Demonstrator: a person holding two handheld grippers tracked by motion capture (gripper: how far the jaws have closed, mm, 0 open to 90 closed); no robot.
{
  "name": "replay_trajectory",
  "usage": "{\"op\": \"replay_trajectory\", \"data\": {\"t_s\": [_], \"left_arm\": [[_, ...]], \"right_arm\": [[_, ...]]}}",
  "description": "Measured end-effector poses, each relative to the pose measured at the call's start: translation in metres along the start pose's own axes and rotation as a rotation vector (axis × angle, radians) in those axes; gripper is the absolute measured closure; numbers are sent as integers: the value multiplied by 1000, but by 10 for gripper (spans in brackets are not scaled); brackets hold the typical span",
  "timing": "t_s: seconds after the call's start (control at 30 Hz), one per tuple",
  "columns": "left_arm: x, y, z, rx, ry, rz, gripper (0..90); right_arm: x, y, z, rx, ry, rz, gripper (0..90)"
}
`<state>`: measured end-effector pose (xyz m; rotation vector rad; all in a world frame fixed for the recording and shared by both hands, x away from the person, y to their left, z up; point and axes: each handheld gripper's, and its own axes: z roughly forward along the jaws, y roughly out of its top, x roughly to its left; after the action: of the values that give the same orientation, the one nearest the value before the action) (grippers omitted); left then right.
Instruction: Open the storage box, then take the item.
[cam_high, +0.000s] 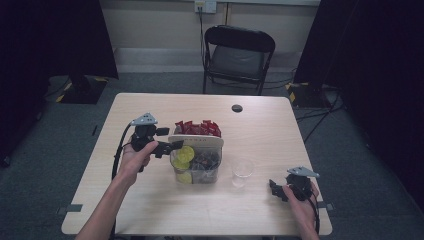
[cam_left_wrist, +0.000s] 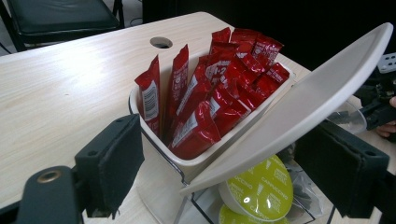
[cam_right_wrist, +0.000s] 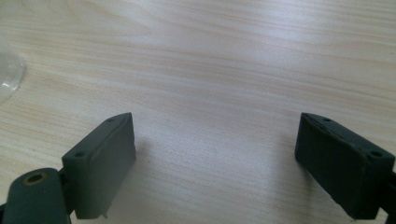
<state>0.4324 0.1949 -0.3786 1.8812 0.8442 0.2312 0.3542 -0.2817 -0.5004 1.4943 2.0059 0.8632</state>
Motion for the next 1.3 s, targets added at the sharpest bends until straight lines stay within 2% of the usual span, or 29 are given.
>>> {"op": "replay_trajectory", "data": {"t_s": [0.23,0.4,0.53,0.9,1.13,1.2,1.3], "left_arm": [[2,1,2,-10,39,-9,157],[5,-1,4,4,70,-4,156],[9,-1,4,-20,96,-33,157],[9,-1,10,-13,88,-27,156],[10,-3,13,5,81,-29,162],[12,-5,13,10,74,-37,160],[12,-5,12,4,77,-40,160]], "right_arm": [[0,0,0,-1,1,-2,116],[0,0,0,-1,3,-4,116],[0,0,0,-1,2,-4,116],[-1,0,0,1,9,-6,118],[1,4,-1,11,52,-30,153],[4,6,-1,5,59,-48,153],[6,7,-5,-9,74,-51,154]]}}
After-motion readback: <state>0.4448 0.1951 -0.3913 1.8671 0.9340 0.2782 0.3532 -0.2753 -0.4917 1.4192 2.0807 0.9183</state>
